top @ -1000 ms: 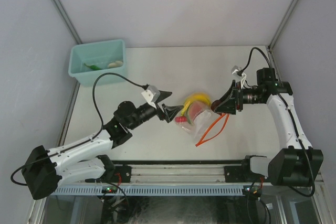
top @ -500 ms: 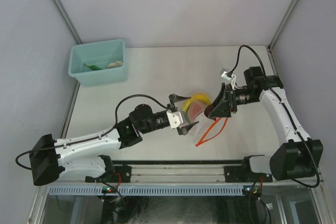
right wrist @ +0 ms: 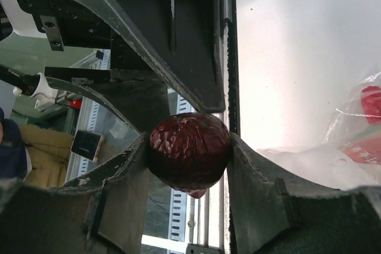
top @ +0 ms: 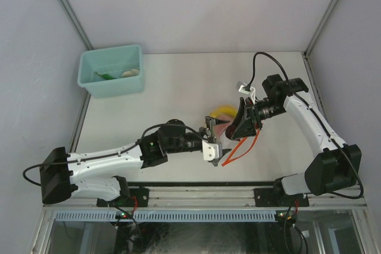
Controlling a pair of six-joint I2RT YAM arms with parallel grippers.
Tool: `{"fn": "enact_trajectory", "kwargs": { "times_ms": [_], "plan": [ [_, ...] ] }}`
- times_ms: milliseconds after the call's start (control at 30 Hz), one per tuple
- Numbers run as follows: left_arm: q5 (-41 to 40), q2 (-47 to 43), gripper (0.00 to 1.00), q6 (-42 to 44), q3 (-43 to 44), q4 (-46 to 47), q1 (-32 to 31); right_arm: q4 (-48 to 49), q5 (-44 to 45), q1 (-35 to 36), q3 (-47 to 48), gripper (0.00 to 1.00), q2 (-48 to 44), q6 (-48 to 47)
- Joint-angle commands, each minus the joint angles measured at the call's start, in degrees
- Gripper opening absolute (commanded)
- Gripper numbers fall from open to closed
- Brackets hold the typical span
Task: Open the zip-top bag and remove the fake food
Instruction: Pick up the fake fruit from the zipper food storage bag, then place the fake fruit in the bin.
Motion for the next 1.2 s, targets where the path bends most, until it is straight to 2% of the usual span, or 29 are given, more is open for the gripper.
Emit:
{"fn": "enact_trajectory", "kwargs": {
  "times_ms": [0, 433, 800, 1067, 1167],
  "plan": [
    [0.0, 1.03, 0.96, 2.6, 4.86, 0.83, -0.83, -2.32, -0.58, 1.51, 2.23, 0.0, -0.28, -3.27],
    [0.08, 4.2, 0.78, 3.01, 9.13, -2.15, -1.35, -2.83, -0.53, 3.44, 2.24, 0.0, 0.69, -3.37],
    [0.09, 5.33, 0.7, 3.32, 10.1, -4.54, -1.43, -3.27, -0.91, 3.7, 2.21, 0.0, 0.56, -3.77],
    [-0.13, 5.43, 0.46, 2.99, 10.58, -5.25, -1.47, -3.27, -0.81, 3.79, 2.21, 0.01, 0.83, -3.68],
    [-0.27, 5.35, 0.32, 2.66, 10.67, -5.35, -1.42, -3.12, -0.79, 3.79, 2.23, 0.12, 0.98, -3.45]
  ]
}}
